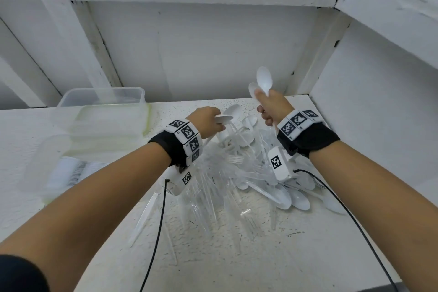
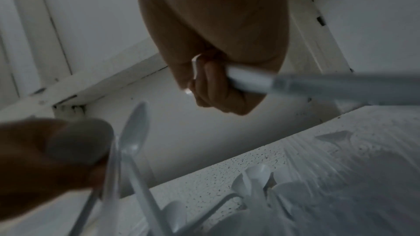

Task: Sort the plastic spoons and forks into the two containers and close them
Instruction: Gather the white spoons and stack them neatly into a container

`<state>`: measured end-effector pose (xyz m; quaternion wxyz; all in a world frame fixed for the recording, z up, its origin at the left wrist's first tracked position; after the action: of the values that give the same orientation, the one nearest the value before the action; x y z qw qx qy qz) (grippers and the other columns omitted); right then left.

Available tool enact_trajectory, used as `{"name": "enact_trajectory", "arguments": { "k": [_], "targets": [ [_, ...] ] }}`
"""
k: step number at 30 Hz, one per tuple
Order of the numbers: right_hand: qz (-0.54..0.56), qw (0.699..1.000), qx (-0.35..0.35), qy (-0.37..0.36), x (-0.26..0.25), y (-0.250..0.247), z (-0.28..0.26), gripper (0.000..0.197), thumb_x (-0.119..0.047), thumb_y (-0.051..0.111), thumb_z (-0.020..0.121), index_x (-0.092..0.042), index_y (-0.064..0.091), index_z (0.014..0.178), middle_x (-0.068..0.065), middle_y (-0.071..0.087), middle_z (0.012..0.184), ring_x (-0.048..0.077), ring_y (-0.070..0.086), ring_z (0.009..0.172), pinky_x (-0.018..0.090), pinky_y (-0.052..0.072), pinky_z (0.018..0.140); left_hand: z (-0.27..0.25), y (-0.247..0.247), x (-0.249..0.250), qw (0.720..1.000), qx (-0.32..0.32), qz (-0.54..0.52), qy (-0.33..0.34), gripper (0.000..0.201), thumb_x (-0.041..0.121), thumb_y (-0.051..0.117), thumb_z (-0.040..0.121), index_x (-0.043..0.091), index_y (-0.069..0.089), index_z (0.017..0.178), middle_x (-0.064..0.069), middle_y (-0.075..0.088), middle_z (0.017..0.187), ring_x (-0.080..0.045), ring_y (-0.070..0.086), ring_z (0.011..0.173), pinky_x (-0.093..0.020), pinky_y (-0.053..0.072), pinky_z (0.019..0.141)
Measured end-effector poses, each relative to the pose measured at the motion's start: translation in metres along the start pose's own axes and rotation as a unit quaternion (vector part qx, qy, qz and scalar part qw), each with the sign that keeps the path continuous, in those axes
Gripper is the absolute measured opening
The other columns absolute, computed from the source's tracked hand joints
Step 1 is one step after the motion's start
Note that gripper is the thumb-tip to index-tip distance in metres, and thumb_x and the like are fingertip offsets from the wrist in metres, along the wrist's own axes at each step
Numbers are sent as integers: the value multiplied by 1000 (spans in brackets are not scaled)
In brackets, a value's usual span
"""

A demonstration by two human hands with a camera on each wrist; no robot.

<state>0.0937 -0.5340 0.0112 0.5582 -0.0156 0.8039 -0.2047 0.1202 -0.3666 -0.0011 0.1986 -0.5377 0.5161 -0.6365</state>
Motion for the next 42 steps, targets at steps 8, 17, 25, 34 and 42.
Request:
{"name": "enact_trajectory", "arguments": {
  "k": [8, 17, 25, 34, 42],
  "targets": [
    [-512, 854, -92, -35, 19, 34, 9, 29, -25, 68, 83, -5, 50, 92, 9, 53, 88, 24, 51, 79, 26, 36, 55, -18, -56, -11, 965, 167, -202, 6, 15, 17, 54, 90, 6, 64, 93, -4, 56, 77, -18, 50, 72, -22, 33, 57],
    [-570, 813, -116, -40, 33, 49, 12, 26, -23, 68, 82, -5, 57, 96, 6, 57, 81, 22, 56, 76, 27, 43, 63, -17, -54, -24, 965, 149, -212, -43, 14, 18, 44, 93, 7, 52, 90, -8, 53, 78, -20, 45, 67, -24, 32, 53],
    [-384, 920, -74, -30, 23, 41, 15, 14, -19, 59, 84, -7, 51, 85, 5, 49, 73, 19, 48, 64, 23, 32, 50, -11, -19, -21, 980, 62, -171, -77, 11, 18, 38, 94, 9, 45, 95, 0, 44, 70, -16, 43, 60, -25, 33, 51],
    [-107, 993, 12, -57, -1, -2, 4, 16, -25, 63, 86, -13, 55, 80, 1, 45, 66, 12, 37, 52, 23, 32, 48, -3, 14, -5, 995, 7, -86, -56, 11, 19, 45, 92, 9, 44, 87, -3, 48, 77, -17, 44, 67, -22, 28, 51],
    [145, 985, 56, -79, -14, -23, -9, 5, -20, 56, 90, -18, 57, 85, -1, 68, 62, 5, 25, 32, 17, 38, 38, 0, 54, 10, 992, -102, 62, -37, 14, 22, 54, 89, 9, 59, 88, -5, 55, 84, -20, 51, 77, -22, 35, 54]
  ]
}}
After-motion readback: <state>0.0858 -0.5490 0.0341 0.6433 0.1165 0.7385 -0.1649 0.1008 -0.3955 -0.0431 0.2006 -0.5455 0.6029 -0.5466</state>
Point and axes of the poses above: each hand's wrist, its own z-axis towards the middle knuckle, its own y-axis out of the palm, x = y × z, the point moved 9 cm from there along z, towards the middle knuckle
